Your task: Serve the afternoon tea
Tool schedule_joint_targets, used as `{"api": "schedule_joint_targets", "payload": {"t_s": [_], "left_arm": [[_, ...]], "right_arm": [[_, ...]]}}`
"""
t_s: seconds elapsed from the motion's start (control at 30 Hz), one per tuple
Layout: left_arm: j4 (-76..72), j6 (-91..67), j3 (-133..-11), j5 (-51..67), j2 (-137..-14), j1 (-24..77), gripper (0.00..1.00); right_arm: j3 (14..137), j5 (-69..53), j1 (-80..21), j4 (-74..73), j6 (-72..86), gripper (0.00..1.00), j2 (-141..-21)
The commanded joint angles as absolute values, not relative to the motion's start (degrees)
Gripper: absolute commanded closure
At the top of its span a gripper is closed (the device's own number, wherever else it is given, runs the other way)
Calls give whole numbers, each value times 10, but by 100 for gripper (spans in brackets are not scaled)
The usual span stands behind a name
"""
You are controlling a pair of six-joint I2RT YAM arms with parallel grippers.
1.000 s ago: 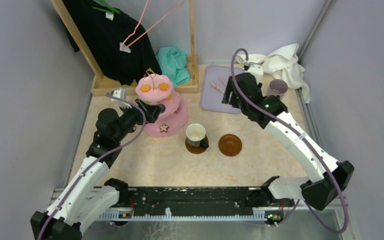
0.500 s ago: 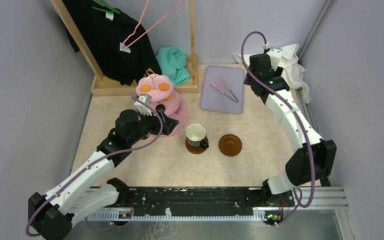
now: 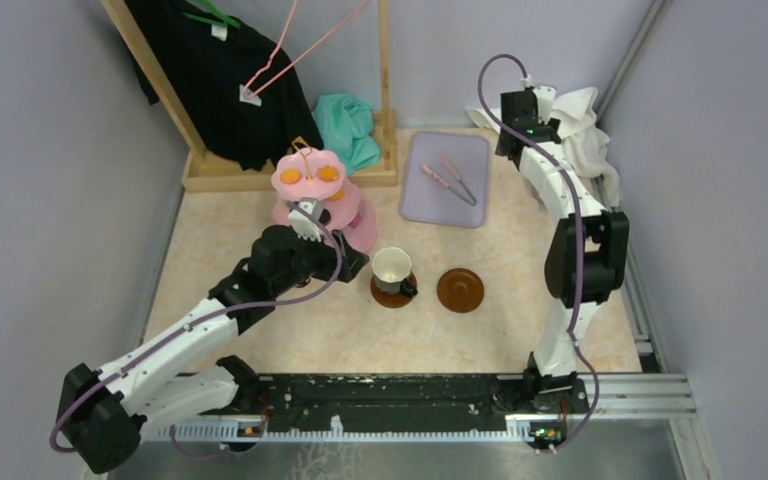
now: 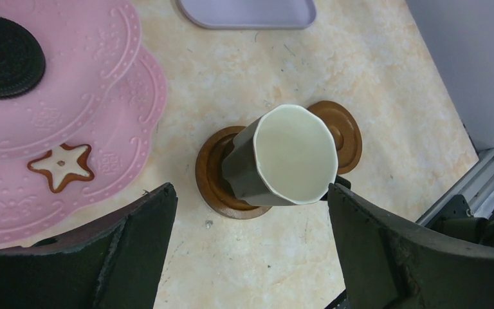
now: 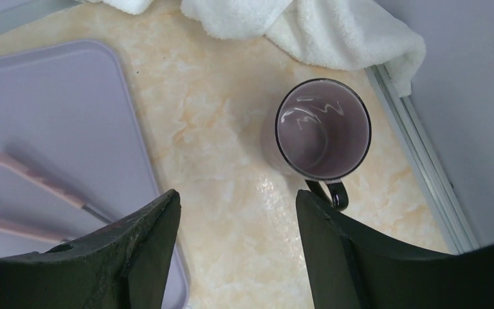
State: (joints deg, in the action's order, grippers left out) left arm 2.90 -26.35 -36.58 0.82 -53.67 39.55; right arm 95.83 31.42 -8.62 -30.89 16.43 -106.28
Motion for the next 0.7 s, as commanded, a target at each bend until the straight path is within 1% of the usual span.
{"api": "schedule_joint_targets", "payload": {"t_s": [0.0,0.23,0.43,0.67], "left_arm": [[9,-272,-355,4,-562,413,8],[-6,-283,-355,-19,-596,441,8],[-12,-291,-357,-49,-602,466,8],[-15,-289,-357,-89,-579,481,8]], "right_arm": [[1029,321,-63,-299,138,34,-1099],[1081,319,-40,-311,118,34,-1151],[1076,299,-18,-308,124,34,-1183],[1074,280,-7,-302,131,35,-1218]]}}
